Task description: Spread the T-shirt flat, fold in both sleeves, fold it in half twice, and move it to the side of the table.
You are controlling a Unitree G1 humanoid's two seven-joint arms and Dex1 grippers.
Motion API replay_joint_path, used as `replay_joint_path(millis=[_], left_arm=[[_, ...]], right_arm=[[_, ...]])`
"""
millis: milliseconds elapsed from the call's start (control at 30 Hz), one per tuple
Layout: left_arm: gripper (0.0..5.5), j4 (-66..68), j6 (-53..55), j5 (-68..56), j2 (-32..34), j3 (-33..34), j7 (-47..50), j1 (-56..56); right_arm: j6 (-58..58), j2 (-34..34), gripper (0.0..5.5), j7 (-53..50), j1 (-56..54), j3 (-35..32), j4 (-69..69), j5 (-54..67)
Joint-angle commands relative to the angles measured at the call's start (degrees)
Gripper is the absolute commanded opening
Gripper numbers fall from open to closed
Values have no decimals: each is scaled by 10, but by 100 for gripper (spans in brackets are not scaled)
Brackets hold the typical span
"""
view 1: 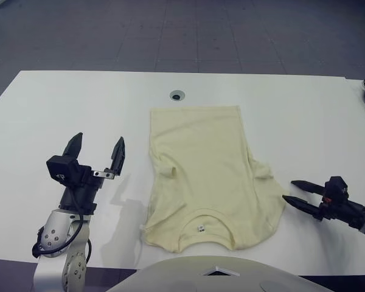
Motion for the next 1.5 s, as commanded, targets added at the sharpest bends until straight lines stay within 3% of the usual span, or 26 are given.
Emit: replay_joint_path(millis=[33, 633, 867, 1033, 1233, 1500], left_arm=[[540, -2, 3, 5, -2, -7, -6, 6], [540, 10, -3, 21, -7, -21, -9, 11], [540, 18, -6, 27, -8, -24, -11, 11], [540, 20, -7, 32, -6, -30, -17, 12], [540, 21, -12, 40, -7, -41, -21, 16], [540, 37, -16, 62, -5, -49, -21, 17]], right_arm=[[-6, -12, 291, 11, 4, 12, 7, -17], [-8, -10, 2, 11, -7, 11, 9, -18], [5, -6, 2, 17, -8, -5, -25, 13], [39, 7, 2, 20, 3, -10, -149, 72], [54, 23, 2, 8, 23, 53, -268, 67], [33, 58, 2, -8, 7, 137, -289, 31]])
